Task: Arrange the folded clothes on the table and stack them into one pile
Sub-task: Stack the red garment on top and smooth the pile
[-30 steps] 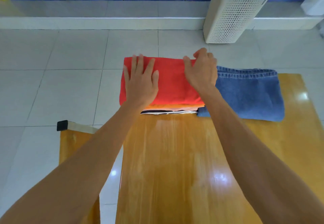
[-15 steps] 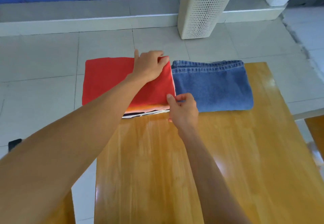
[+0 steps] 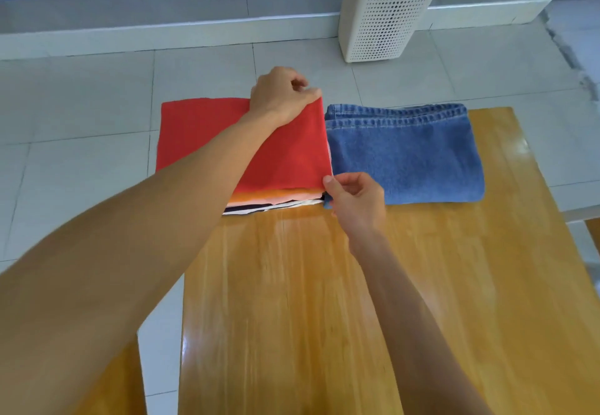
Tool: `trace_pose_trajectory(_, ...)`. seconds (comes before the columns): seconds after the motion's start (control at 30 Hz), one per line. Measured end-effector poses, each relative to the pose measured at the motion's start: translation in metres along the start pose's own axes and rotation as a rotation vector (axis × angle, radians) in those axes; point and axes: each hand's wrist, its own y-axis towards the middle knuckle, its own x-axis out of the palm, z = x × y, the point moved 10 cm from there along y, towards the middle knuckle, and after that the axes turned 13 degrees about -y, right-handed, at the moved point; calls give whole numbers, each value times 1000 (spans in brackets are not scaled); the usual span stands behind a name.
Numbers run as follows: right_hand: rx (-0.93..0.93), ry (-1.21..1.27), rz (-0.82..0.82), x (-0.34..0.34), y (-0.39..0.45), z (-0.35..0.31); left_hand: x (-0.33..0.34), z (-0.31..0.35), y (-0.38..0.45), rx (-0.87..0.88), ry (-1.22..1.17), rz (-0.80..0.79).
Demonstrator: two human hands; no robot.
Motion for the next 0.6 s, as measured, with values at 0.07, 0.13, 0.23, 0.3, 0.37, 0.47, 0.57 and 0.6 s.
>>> trace_pose_trajectory(0.07, -58, -26, 112, -16, 0, -21, -28, 11, -15, 127, 60, 85)
trace_pose_trajectory(0.13, -187, -85, 241, -25, 3, -60, -67, 8, -43, 213, 141, 235)
trace_pose_trajectory(0.23, -617, -290, 287, 20, 1, -136, -105, -24, -85, 190, 278, 347)
trace_pose_trajectory(0.3, -852, -562, 132, 88, -11, -161, -104, -53, -103, 130, 395, 313)
trace_pose_trajectory(0.37, -949, -878, 20, 137, -14, -154, -96, -75, -115, 82, 458, 269)
trace_pose_trajectory(0.47, -938, -1087, -3, 141, 8, -137, -91, -91, -117, 35, 496, 230)
trace_pose_trajectory(0.57, -695, -1108, 1, 106, 49, -122, -89, -96, -112, -2, 508, 221)
trace_pose_trajectory(0.6, -602, -1093, 7, 95, 58, -120, -87, -96, -111, -6, 521, 224)
